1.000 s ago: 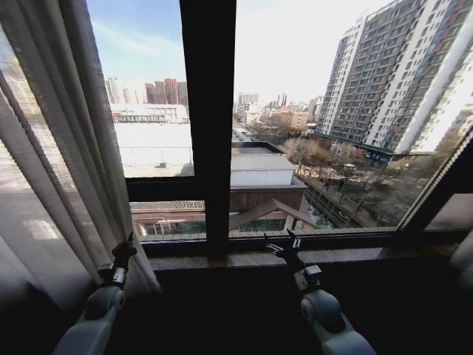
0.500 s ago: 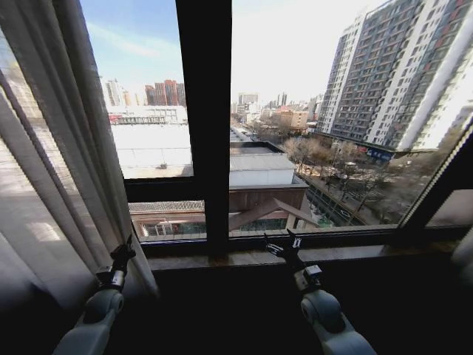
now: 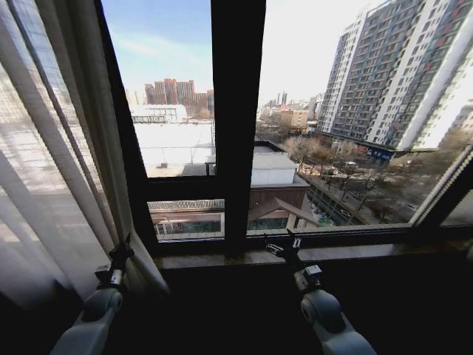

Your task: Open the curtains by pulling them apart, changing their state from closed to fully open.

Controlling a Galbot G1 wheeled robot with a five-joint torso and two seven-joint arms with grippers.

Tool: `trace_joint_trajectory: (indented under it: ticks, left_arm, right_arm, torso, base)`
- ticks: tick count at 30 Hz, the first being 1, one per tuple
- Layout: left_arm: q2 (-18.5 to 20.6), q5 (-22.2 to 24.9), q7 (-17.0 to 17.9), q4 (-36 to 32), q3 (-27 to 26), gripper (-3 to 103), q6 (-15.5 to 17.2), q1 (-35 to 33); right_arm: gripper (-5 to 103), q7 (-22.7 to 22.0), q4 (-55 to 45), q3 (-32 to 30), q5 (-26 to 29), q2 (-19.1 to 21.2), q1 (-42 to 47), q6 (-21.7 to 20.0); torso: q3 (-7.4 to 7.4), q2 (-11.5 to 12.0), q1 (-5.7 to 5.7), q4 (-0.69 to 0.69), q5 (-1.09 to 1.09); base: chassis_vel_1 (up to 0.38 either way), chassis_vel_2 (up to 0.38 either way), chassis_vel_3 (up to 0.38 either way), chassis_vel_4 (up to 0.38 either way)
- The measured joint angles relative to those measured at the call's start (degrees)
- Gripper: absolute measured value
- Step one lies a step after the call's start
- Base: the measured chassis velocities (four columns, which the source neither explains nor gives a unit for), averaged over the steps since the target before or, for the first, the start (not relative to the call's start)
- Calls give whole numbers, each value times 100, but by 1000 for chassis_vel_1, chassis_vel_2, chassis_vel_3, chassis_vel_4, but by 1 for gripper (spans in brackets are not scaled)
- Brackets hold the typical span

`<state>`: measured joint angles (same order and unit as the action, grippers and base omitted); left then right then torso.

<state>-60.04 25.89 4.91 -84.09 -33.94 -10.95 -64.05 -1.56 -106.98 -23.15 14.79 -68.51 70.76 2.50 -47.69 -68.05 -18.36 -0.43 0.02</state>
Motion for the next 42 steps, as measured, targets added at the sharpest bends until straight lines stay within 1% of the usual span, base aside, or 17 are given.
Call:
trace_joint_trajectory:
  ticks: [3,16,21,24,26,27,31,36,37,39,42]
  left_arm:
    - [9,12,1,10,-1,0,-12,11]
    - [56,39,-2,58,28,0,-27,90]
    - [28,17,-3,46,54,0,-27,105]
    - [19,8,-5,38,64,0,-24,117]
    - [19,4,-6,37,67,0,-23,125]
    - [19,2,-6,40,69,0,-23,137]
    - [24,-1,-6,62,75,0,-21,171]
    - [26,-4,-8,83,84,0,-21,195]
    - [25,-5,-8,90,87,0,-21,200]
    - [25,-8,-8,99,94,0,-20,209]
    - [22,-12,-8,106,106,0,-20,221]
  right_arm:
    - [100,0,0,0,0,0,0,0]
    - [100,0,0,1,0,0,0,0]
    - [100,0,0,0,0,0,0,0]
    - [100,0,0,0,0,0,0,0]
    - [100,0,0,0,0,0,0,0]
    - [100,0,0,0,0,0,0,0]
    - [100,0,0,0,0,-1,0,0]
    - [100,0,0,1,0,0,0,0]
    - [100,0,0,1,0,-1,0,0]
    - [100,0,0,0,0,0,0,0]
    - [100,0,0,1,0,0,0,0]
  torso:
    - [0,0,0,1,-3]
    - [0,1,-1,1,0]
    - [0,1,-1,2,-3]
    - [0,1,-1,-2,-1]
    - [0,1,0,-1,-1]
    - [0,1,-1,2,-2]
    - [0,1,0,-1,0]
    - [0,1,-1,0,-2]
    - [0,1,-1,3,-2]
    - [0,1,-1,0,-1]
    - [0,1,-1,1,-1]
  base:
    - [371,327,-370,-344]
    - [374,341,-376,-345]
    - [364,312,-376,-322]
    - [364,335,-376,-329]
    - [383,330,-369,-320]
    - [383,330,-357,-298]
    - [379,337,-368,-341]
    - [375,338,-363,-336]
    - [380,354,-380,-342]
    - [383,352,-382,-339]
    - [353,341,-377,-349]
